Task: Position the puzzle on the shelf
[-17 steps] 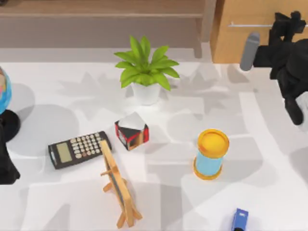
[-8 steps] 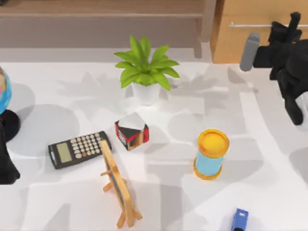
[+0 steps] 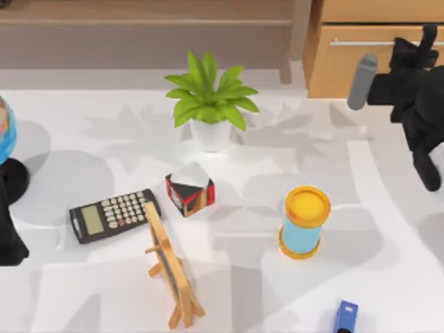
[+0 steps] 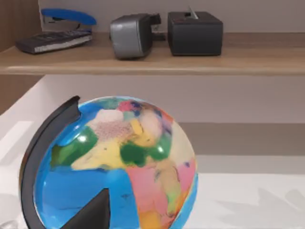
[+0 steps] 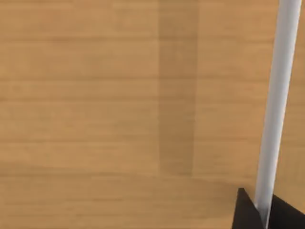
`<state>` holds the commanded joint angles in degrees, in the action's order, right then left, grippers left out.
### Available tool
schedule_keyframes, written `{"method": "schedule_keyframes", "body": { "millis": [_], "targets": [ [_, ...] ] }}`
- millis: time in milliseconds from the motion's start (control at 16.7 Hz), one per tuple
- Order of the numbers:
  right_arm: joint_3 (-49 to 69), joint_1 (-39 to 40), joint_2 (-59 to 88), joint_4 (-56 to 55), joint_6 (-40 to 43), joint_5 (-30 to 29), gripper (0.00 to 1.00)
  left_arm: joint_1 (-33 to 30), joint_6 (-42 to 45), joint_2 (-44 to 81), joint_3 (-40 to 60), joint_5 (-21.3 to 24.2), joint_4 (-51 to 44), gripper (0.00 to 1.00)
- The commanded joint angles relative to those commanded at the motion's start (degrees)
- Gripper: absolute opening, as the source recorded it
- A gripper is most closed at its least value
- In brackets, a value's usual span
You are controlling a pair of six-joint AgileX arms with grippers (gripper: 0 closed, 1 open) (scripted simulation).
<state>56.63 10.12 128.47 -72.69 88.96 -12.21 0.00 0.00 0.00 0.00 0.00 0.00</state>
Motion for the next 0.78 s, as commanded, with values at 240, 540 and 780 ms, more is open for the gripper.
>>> {"method": "schedule_keyframes", "body": {
  "millis": [240, 540, 780],
  "targets": [
    [-9.56, 0.96, -2.87, -3.94, 0.14, -0.60, 0.00, 0.00, 0.00, 0.00, 0.00, 0.00, 0.00, 1.00],
    [-12.33, 1.47, -4.76, -6.22, 0.07, -1.24, 0.00, 0.00, 0.00, 0.00, 0.00, 0.00, 0.00, 1.00],
    [-14.29, 1.81, -5.71, -7.94, 0.13, -1.83, 0.00, 0.00, 0.00, 0.00, 0.00, 0.00, 0.00, 1.00]
  ]
}}
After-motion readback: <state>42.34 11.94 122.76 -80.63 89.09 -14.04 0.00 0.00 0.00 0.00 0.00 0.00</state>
